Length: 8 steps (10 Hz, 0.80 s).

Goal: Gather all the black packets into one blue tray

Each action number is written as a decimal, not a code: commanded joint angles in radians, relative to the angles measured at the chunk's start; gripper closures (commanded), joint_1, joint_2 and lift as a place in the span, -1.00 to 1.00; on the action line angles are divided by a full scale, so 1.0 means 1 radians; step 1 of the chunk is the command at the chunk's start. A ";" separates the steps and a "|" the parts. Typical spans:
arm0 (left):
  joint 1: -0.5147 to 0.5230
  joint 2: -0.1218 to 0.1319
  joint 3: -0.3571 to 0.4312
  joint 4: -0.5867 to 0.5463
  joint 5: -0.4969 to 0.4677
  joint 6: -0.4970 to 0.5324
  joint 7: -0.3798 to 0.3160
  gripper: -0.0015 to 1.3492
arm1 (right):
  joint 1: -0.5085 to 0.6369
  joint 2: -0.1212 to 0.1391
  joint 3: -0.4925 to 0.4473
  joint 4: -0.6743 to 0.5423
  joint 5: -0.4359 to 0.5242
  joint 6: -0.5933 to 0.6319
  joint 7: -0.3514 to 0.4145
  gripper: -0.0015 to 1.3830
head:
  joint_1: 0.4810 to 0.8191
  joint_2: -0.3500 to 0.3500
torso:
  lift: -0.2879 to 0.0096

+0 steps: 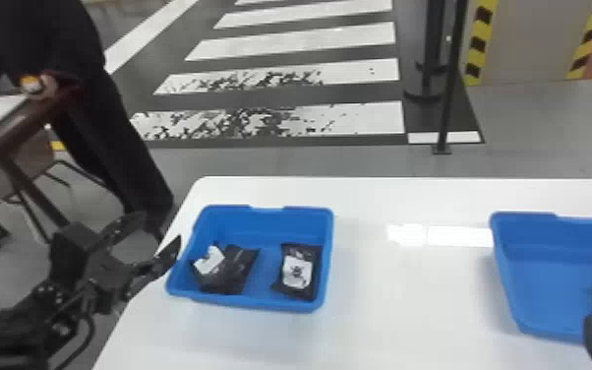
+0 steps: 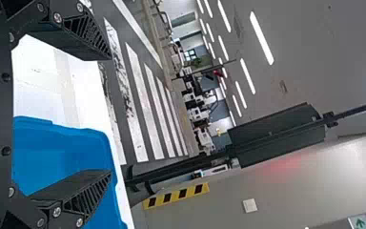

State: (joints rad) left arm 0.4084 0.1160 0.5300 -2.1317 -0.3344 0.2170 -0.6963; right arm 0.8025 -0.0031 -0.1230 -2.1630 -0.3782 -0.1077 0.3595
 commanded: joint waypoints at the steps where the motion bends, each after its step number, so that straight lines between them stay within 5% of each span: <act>1: 0.014 0.001 0.000 0.000 0.075 -0.075 0.008 -0.76 | -0.020 0.004 -0.013 -0.072 0.069 0.110 -0.001 -0.73 | 0.27 0.79 | 0.20; 3: 0.058 -0.012 -0.069 0.000 0.249 -0.185 0.024 -0.76 | -0.054 0.004 -0.045 -0.082 0.067 0.194 -0.001 -0.72 | 0.27 0.73 | 0.20; 8: 0.384 -0.039 -0.215 -0.199 0.580 -0.310 0.110 -0.76 | -0.172 0.004 -0.148 -0.091 0.059 0.493 -0.001 -0.72 | 0.27 0.04 | 0.20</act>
State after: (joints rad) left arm 0.7625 0.0772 0.3209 -2.3096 0.2213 -0.0912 -0.5855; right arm 0.6474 -0.0030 -0.2602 -2.2561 -0.3250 0.3551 0.3589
